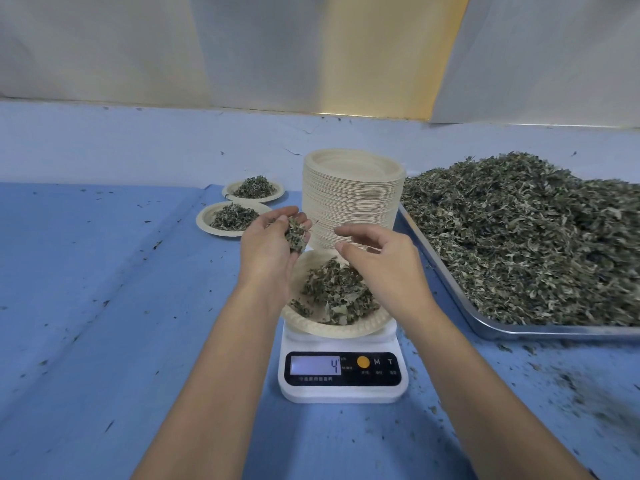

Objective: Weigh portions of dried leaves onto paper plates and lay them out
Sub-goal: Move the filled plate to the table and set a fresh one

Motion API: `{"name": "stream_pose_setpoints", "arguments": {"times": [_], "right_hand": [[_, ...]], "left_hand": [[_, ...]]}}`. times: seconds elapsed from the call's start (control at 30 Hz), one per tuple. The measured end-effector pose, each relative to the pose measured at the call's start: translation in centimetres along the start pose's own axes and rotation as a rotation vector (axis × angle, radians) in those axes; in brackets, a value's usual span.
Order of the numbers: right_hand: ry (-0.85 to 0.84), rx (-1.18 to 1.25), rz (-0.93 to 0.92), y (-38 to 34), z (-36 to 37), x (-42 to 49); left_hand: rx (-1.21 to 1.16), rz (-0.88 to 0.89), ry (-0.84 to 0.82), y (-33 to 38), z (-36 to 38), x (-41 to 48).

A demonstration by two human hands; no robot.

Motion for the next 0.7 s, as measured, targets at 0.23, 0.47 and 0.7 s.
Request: {"name": "stream_pose_setpoints", "arguments": {"times": [0.23,0.47,0.7], "right_hand": [[0.006,0.02,-0.024,-0.2,0.3,0.0],[-0.095,0.116,-0.108,-1.4,1.2,-0.4],[0.025,0.096,-0.075,-1.0,1.1,-0.5]], "left_hand": [[-0.032,-0.021,-0.088,-0.2,0.9,-0.6],[0.108,-0.018,-0.147,-0.9,2.2,-1.5],[0.187,-0.004,-0.222,-1.4,3.0,-1.9]]}}
Point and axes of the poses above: each hand's wrist, its own x-axis towards the middle knuckle, its own z-axis out of the palm, y = z × x, the point moved 5 cm from there along x, towards the middle knuckle, and after that the axes turned 7 degrees about z, right-handed, at the moved point
